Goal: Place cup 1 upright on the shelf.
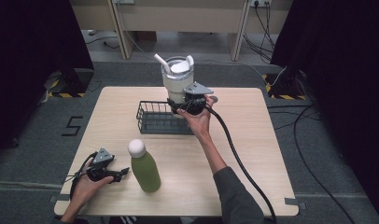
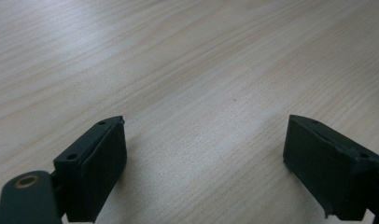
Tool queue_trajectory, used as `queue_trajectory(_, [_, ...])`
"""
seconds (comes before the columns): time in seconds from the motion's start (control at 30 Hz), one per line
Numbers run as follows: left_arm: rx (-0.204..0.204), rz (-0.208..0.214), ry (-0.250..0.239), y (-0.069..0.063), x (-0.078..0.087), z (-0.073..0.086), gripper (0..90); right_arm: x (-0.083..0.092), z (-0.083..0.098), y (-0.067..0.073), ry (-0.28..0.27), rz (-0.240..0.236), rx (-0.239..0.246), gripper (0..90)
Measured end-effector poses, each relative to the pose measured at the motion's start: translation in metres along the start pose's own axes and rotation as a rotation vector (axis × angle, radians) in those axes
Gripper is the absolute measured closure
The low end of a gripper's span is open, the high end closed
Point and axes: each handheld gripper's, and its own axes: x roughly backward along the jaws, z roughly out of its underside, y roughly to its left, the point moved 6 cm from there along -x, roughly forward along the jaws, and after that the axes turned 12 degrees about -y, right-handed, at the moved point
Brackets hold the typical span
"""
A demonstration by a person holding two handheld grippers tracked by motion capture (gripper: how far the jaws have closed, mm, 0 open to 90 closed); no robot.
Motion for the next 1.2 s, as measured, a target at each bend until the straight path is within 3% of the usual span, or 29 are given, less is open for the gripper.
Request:
queue_trajectory(0.23, [0.0,0.0,-0.002,0.0,0.0,0.0,12.7,-0.006,0.011,-0.005,0.003,0.012,-0.011,11.4])
queue_trajectory(0.8, [0.0,0.001,-0.002,0.0,0.0,0.0,12.8,-0.012,0.027,-0.003,0.008,0.02,0.01,11.4])
queue_trajectory(1.2, [-0.001,0.001,-0.004,0.0,0.0,0.0,12.9,-0.015,0.046,-0.004,0.017,0.029,-0.016,11.4])
